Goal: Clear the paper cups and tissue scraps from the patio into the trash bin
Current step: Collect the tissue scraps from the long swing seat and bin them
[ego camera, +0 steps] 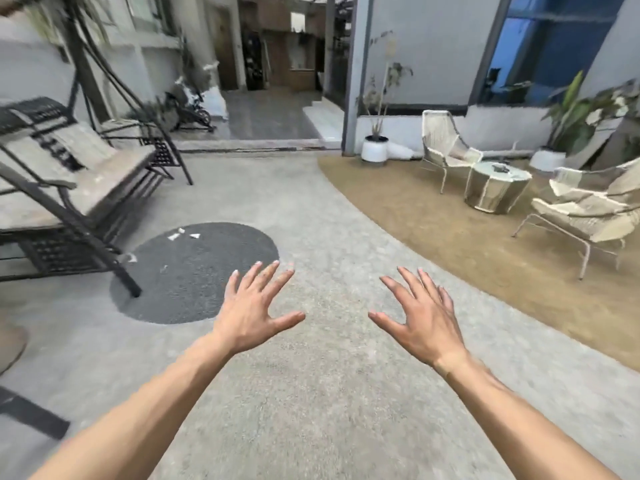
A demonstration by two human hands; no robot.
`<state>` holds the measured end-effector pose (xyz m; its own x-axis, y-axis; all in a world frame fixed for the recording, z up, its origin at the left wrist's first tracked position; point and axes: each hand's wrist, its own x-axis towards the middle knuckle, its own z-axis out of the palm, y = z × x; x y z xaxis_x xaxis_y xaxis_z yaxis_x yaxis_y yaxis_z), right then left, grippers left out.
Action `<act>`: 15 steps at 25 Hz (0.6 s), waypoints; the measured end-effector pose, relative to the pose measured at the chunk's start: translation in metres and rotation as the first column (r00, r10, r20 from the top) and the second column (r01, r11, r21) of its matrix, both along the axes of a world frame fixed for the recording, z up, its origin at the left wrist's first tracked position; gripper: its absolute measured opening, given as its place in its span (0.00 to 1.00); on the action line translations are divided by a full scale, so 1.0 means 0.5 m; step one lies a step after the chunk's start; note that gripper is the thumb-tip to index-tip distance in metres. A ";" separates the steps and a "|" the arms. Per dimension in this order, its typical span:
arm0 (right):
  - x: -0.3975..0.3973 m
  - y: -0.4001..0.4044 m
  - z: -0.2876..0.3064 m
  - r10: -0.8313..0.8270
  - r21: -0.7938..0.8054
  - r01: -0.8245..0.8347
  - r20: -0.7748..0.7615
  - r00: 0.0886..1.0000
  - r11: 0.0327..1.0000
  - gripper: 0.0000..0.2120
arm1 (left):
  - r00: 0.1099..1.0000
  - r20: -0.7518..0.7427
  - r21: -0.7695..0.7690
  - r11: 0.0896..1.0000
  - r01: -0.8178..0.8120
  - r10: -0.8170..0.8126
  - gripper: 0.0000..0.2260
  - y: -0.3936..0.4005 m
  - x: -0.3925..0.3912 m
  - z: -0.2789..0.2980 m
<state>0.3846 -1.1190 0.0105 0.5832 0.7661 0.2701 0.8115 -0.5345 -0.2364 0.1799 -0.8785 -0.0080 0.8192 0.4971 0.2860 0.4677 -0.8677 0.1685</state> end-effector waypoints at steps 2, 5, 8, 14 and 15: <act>-0.032 0.108 0.010 0.096 -0.009 -0.096 0.006 0.995 0.995 0.36 | 0.993 0.004 0.017 0.993 -0.116 0.116 0.42 0.081 -0.090 0.014; -0.086 0.279 0.014 0.219 -0.034 -0.218 0.008 0.976 0.975 0.36 | 0.966 0.001 0.011 0.966 -0.259 0.259 0.42 0.195 -0.206 0.024; -0.140 0.447 0.016 0.318 -0.055 -0.315 0.059 0.946 0.948 0.36 | 0.938 -0.001 -0.018 0.938 -0.347 0.347 0.41 0.304 -0.300 0.024; -0.214 0.736 0.012 0.377 -0.054 -0.373 0.083 0.923 0.926 0.37 | 0.898 -0.021 -0.051 0.896 -0.441 0.440 0.41 0.517 -0.410 0.030; -0.220 0.774 0.012 0.377 -0.049 -0.374 0.090 0.922 0.926 0.37 | 0.895 -0.018 -0.059 0.893 -0.446 0.446 0.41 0.547 -0.417 0.031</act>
<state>0.2744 -0.7319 0.0162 0.2235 0.9324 0.2839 0.9720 -0.1915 -0.1363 -0.0287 -0.6052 0.0077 0.5081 0.8267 0.2415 0.8040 -0.5559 0.2114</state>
